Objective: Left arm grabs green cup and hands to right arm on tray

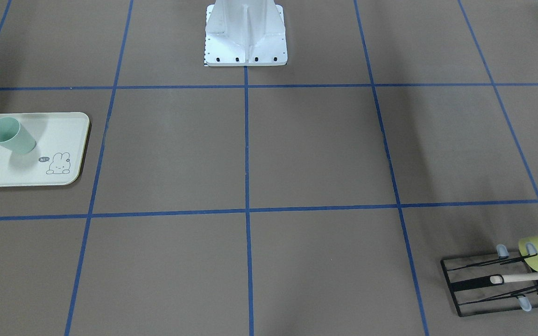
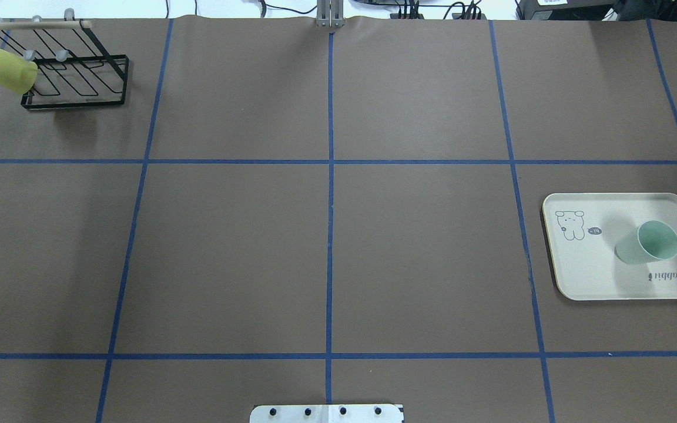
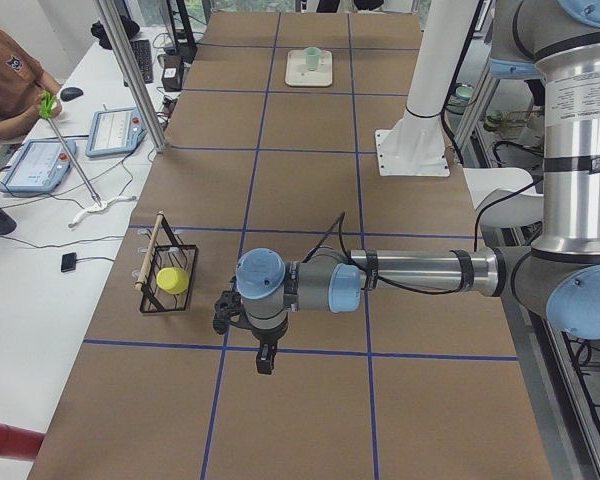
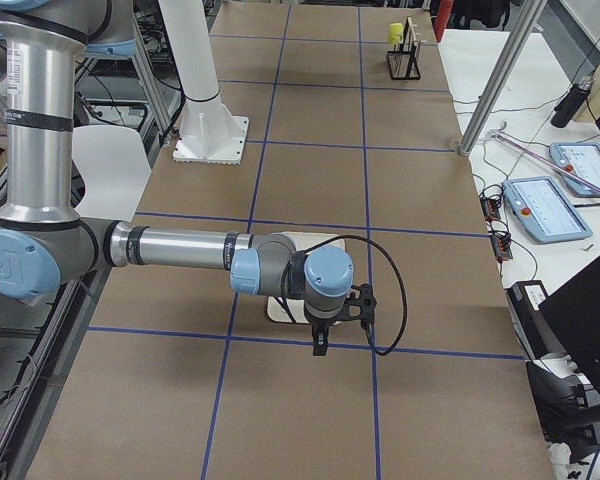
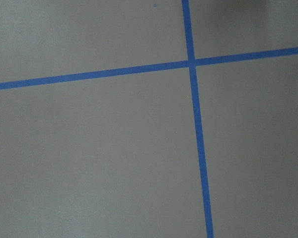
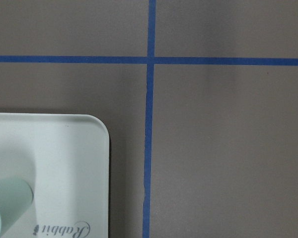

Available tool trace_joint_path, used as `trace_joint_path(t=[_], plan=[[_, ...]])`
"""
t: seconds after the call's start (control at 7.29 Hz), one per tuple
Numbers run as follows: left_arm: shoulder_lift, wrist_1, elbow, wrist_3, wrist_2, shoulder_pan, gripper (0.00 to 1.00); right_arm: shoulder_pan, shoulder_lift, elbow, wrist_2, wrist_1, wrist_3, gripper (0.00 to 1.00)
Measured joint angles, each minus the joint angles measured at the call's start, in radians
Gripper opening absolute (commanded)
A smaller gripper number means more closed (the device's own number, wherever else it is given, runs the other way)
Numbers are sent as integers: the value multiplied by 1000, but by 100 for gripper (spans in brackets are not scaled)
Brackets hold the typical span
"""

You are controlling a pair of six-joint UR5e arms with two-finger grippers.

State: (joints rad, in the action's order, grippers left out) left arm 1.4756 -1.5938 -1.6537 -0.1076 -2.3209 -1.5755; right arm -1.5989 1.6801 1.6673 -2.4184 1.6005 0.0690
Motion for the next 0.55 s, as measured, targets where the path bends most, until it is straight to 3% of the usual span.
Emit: trace_joint_path(t=[0.55], plan=[[2,0,11,0,0,1,100,-1,-5,3,-2,-1,0,99]])
